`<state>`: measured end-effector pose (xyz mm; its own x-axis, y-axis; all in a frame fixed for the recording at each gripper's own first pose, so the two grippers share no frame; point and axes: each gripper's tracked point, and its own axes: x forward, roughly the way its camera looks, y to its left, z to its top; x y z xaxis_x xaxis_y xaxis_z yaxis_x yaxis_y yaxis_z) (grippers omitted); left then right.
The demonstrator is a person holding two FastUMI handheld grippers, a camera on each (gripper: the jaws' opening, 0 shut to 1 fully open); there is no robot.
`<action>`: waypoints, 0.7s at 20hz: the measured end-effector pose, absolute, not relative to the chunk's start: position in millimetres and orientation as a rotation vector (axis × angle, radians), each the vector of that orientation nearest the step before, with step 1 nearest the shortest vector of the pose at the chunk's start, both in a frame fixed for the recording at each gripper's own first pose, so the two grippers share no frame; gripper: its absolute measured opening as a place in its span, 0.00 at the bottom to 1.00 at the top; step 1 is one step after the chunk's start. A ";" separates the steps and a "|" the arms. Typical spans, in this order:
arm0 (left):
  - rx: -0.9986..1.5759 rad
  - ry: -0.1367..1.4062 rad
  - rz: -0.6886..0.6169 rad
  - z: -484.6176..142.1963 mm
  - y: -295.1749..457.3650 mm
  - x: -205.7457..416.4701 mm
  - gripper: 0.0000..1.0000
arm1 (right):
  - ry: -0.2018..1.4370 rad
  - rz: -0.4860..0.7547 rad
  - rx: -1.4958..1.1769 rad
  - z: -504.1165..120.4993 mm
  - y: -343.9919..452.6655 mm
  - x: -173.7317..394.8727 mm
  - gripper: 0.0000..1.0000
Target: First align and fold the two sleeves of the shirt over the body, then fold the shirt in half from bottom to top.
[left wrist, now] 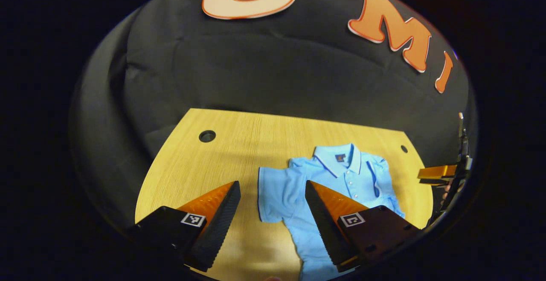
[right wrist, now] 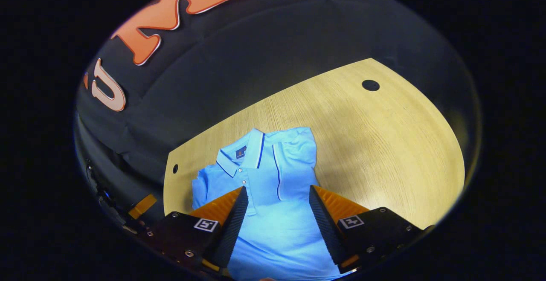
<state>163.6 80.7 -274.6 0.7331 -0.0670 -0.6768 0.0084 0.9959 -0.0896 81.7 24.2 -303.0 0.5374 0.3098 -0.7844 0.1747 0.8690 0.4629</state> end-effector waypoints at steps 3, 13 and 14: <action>-0.071 0.873 -0.064 -311.8 72.2 175.2 0.99 | 1.005 0.021 0.487 -305.5 2.8 50.0 0.90; -0.012 1.147 -0.032 -387.2 65.9 199.2 0.99 | 0.977 -0.159 0.345 -301.9 -71.3 -50.7 0.96; -0.007 1.159 -0.023 -391.0 65.9 201.0 0.99 | 0.995 -0.165 0.337 -305.3 -75.6 -61.0 0.96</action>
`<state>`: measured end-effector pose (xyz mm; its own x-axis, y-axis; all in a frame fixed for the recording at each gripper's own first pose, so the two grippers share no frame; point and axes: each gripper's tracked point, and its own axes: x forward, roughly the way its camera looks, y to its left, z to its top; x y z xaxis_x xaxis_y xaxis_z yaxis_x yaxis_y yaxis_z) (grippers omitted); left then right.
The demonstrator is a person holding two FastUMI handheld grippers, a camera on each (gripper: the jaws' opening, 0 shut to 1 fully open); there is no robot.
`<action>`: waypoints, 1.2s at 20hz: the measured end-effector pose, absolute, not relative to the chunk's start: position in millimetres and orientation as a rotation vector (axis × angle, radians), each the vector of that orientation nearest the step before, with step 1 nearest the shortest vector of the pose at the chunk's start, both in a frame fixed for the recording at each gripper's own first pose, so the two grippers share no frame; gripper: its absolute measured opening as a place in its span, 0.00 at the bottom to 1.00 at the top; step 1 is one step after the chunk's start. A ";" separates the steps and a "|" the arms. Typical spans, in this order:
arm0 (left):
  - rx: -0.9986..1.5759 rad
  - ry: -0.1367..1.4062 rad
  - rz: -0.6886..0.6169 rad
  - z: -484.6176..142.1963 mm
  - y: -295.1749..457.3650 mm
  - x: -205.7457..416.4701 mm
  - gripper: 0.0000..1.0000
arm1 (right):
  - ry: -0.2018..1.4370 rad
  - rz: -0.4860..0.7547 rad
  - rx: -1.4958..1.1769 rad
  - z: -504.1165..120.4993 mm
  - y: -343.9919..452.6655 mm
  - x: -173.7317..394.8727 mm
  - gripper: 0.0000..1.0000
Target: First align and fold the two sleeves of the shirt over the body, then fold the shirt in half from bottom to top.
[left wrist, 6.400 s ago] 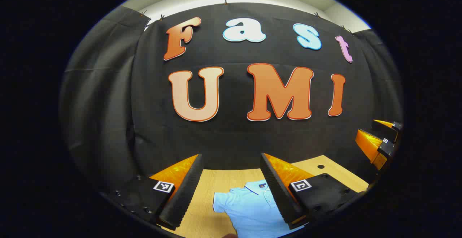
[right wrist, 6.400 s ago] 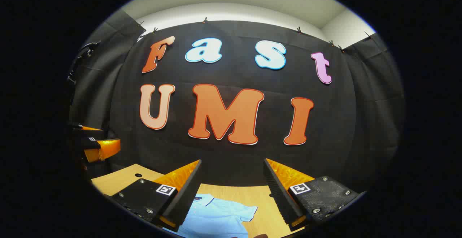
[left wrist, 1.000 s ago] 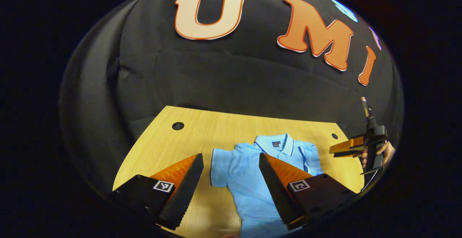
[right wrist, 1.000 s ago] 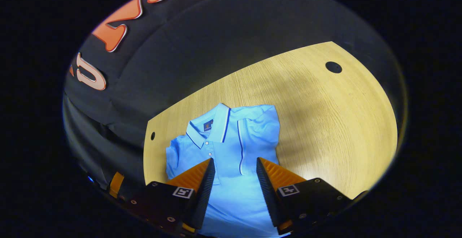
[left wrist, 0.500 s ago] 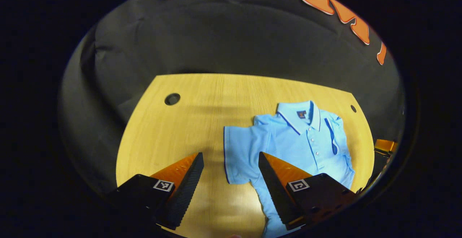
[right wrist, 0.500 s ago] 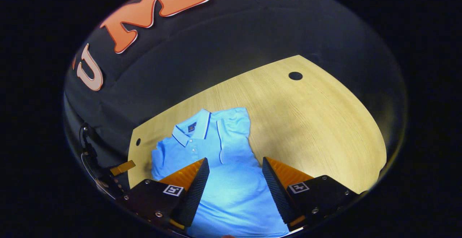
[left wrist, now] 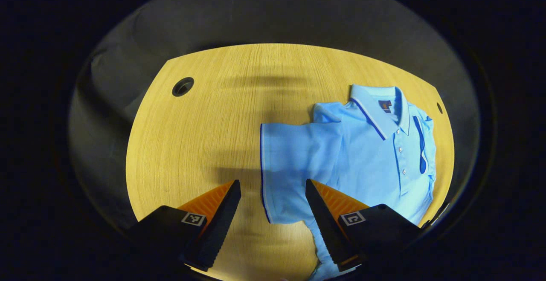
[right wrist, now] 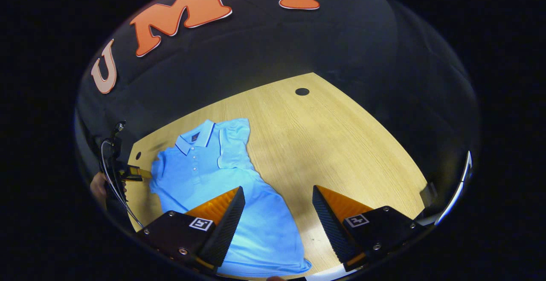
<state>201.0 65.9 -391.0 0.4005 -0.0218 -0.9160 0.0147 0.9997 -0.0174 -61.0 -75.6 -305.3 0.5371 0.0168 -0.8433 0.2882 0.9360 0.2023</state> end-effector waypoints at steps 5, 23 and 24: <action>-0.014 1.239 -0.002 -410.2 63.1 196.7 0.99 | 1.015 -0.169 0.327 -306.1 -83.3 -98.7 0.99; -0.170 1.135 -0.080 -364.3 33.3 205.0 0.14 | 0.968 -0.162 0.324 -294.5 -95.8 -135.6 0.99; -0.165 1.120 -0.109 -357.6 23.8 205.1 0.14 | 0.969 -0.169 0.326 -294.6 -96.8 -137.4 0.99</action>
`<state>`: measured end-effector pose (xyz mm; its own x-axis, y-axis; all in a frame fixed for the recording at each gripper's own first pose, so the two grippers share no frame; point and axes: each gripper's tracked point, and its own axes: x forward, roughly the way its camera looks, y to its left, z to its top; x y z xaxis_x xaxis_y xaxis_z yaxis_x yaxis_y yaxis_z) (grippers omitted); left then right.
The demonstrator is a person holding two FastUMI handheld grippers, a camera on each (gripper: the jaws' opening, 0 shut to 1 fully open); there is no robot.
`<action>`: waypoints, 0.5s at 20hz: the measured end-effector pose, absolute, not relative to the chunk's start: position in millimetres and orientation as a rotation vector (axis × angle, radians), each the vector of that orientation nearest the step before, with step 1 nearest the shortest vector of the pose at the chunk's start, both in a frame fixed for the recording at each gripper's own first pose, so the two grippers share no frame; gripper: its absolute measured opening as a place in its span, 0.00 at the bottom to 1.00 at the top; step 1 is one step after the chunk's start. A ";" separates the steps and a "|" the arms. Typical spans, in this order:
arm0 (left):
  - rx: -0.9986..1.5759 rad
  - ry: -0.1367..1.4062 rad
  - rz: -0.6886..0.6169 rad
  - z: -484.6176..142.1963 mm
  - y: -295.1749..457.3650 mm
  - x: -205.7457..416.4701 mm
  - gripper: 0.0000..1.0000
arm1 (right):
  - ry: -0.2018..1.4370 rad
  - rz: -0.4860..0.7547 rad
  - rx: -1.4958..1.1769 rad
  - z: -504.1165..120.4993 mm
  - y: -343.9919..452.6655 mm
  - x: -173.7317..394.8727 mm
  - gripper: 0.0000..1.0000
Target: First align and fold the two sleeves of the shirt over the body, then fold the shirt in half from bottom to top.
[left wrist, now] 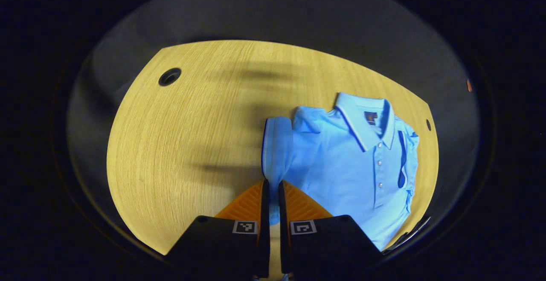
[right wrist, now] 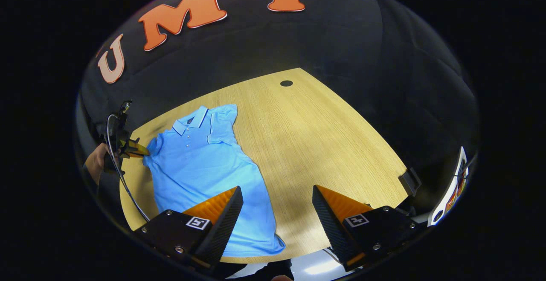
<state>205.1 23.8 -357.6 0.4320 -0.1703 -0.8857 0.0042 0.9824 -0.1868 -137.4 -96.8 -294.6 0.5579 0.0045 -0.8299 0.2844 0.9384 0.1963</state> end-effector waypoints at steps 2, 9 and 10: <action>-0.158 1.098 -0.166 -344.9 4.7 207.4 0.16 | 0.970 -0.172 0.330 -294.9 -96.4 -139.4 0.99; -0.203 1.098 -0.335 -328.3 -75.2 200.0 0.28 | 0.963 -0.172 0.386 -296.7 -82.1 -146.0 0.99; -0.232 1.106 -0.361 -330.9 -87.3 196.3 0.31 | 0.964 -0.172 0.387 -297.1 -81.8 -148.5 0.99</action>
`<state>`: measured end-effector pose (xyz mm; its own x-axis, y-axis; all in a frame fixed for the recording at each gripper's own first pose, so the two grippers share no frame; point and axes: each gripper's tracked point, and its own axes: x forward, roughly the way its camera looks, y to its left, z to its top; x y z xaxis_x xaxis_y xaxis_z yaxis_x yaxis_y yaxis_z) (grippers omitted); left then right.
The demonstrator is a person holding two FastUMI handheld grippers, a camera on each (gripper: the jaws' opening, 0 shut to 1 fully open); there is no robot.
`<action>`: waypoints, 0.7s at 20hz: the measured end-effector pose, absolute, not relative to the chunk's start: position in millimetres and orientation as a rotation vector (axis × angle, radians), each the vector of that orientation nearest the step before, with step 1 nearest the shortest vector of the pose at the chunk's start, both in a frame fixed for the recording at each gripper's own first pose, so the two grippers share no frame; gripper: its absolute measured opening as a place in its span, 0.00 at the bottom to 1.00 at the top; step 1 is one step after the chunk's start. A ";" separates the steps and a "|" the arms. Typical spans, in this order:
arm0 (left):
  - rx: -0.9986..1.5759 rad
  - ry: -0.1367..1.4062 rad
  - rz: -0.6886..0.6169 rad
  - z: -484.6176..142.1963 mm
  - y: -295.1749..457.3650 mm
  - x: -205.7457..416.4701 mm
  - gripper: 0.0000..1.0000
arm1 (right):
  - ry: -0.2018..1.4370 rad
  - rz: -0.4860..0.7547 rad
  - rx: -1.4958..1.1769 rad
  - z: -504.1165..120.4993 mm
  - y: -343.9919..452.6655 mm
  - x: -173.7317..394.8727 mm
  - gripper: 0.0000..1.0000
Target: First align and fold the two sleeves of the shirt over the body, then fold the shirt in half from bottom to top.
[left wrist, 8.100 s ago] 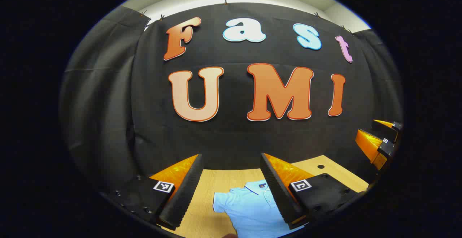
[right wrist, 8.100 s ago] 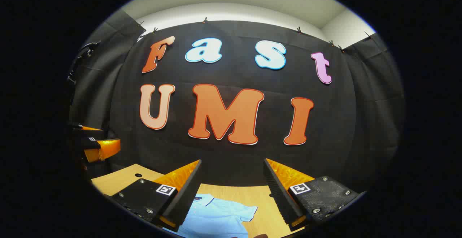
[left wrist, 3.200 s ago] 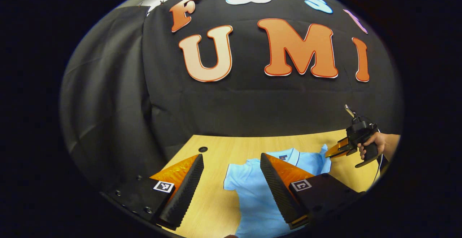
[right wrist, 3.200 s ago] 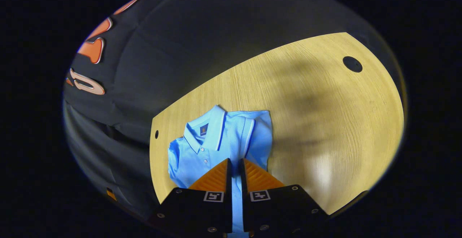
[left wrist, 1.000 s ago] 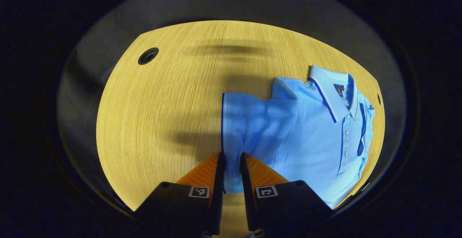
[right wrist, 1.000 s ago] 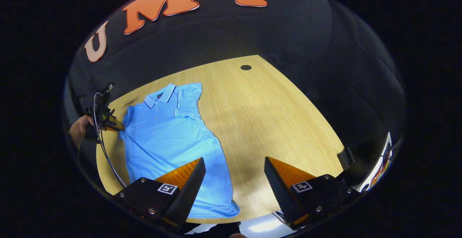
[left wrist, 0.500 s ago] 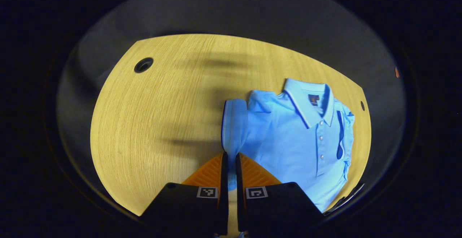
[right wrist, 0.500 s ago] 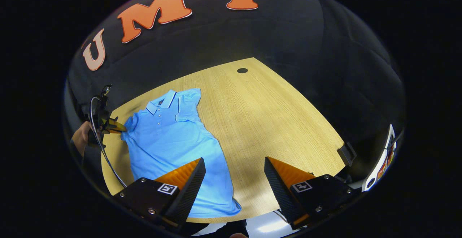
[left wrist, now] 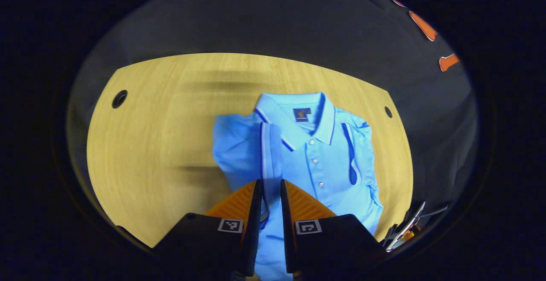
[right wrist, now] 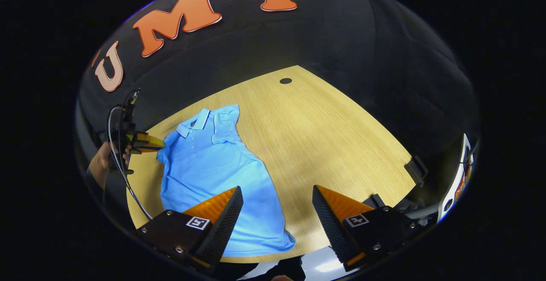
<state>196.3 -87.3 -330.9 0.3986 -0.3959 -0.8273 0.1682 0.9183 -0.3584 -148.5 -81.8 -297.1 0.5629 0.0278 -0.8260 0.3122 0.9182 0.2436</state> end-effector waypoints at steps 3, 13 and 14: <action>-0.269 1.117 -0.412 -324.7 -102.0 185.1 0.52 | 0.966 -0.177 0.393 -298.7 -79.7 -154.5 0.99; -0.071 0.990 -0.372 -293.1 -68.6 113.0 1.00 | 0.959 -0.055 0.326 -302.4 -69.5 -161.3 0.99; -0.062 0.980 -0.363 -289.0 -64.8 99.9 1.00 | 0.957 -0.033 0.313 -301.9 -66.7 -162.9 0.99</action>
